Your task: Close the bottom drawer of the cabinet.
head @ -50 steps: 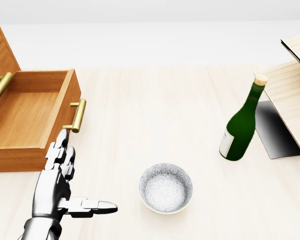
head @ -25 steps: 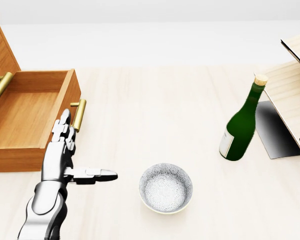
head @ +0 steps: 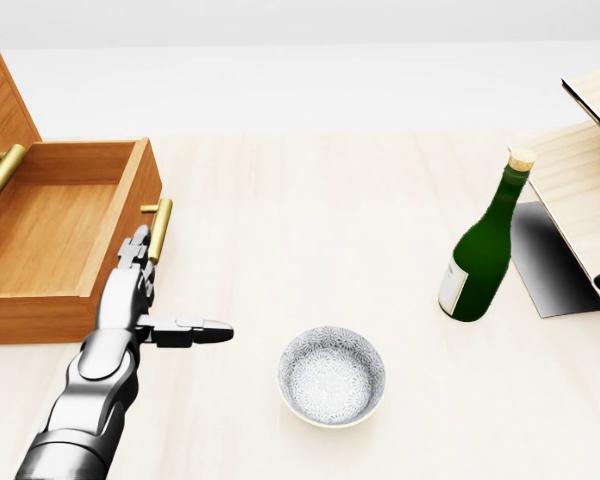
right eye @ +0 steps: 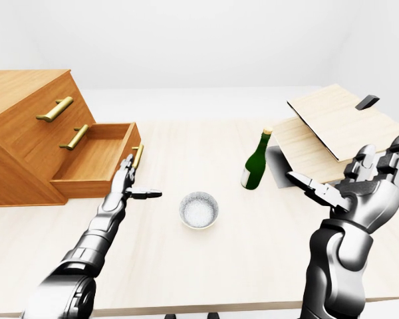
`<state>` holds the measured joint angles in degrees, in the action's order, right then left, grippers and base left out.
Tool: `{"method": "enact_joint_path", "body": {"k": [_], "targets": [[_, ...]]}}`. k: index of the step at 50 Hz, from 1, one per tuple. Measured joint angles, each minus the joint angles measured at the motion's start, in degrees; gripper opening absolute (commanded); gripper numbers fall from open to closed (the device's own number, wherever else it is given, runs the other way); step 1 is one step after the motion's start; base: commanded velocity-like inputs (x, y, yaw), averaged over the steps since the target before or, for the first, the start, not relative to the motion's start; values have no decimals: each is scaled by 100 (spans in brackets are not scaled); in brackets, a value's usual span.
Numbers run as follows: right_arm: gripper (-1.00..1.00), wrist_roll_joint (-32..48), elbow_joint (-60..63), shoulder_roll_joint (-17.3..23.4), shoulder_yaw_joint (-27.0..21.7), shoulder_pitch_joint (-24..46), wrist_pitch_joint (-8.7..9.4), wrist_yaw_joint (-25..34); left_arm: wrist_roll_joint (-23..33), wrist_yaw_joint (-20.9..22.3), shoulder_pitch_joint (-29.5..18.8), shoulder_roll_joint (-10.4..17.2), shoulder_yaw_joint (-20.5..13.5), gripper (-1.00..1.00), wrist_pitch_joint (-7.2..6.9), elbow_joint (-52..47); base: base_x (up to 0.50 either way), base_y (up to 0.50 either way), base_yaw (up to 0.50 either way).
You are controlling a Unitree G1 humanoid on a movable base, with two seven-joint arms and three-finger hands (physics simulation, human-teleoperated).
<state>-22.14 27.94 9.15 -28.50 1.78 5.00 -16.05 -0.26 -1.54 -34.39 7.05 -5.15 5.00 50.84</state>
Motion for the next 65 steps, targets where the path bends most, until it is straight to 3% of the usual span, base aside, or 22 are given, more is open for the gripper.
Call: {"method": "enact_joint_path", "body": {"k": [21,65], "targets": [[100,-9,-32,35,22,57,0,-13,-57,-15,-525,154,-124,100,0,1528,0,0,0],[100,8,-87,-31,62,-11,0,50,-548,-370,-818,634,-374,100,0,2120,0,0,0]]}}
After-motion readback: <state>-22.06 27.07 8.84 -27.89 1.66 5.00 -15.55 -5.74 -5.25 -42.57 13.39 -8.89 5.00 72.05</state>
